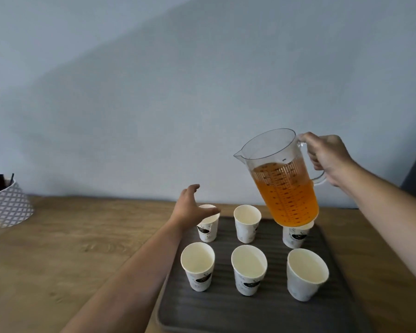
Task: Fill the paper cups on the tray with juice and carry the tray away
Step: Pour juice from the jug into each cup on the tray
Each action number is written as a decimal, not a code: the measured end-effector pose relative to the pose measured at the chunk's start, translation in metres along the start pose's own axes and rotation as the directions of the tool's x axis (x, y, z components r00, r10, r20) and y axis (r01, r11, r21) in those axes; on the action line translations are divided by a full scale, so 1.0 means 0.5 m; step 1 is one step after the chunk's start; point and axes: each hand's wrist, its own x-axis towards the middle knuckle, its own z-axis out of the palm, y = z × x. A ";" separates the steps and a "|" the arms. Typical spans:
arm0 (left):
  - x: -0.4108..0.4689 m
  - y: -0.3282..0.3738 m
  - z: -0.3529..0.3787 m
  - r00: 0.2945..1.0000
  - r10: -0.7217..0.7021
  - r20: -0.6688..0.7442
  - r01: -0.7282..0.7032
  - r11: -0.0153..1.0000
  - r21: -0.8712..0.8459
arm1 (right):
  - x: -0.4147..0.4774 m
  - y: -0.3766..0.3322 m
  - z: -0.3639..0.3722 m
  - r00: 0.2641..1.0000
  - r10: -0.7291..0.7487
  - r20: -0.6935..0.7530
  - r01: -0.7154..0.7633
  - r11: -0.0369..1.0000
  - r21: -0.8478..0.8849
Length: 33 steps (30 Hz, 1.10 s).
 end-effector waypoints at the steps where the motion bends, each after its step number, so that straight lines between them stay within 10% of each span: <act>1: 0.007 -0.018 0.002 1.000 -0.017 0.020 0.017 0.999 0.029 | 0.006 0.002 0.006 0.999 -0.003 0.032 0.003 1.000 -0.017; 11: 0.053 -0.095 0.061 0.979 -0.100 0.175 0.078 0.989 0.125 | 0.058 0.022 0.053 0.974 0.022 0.228 0.004 0.993 -0.115; 33: 0.004 -0.006 0.022 0.995 0.040 -0.088 -0.053 0.988 -0.148 | 0.044 -0.023 0.093 0.959 -0.041 0.280 0.162 0.890 -0.426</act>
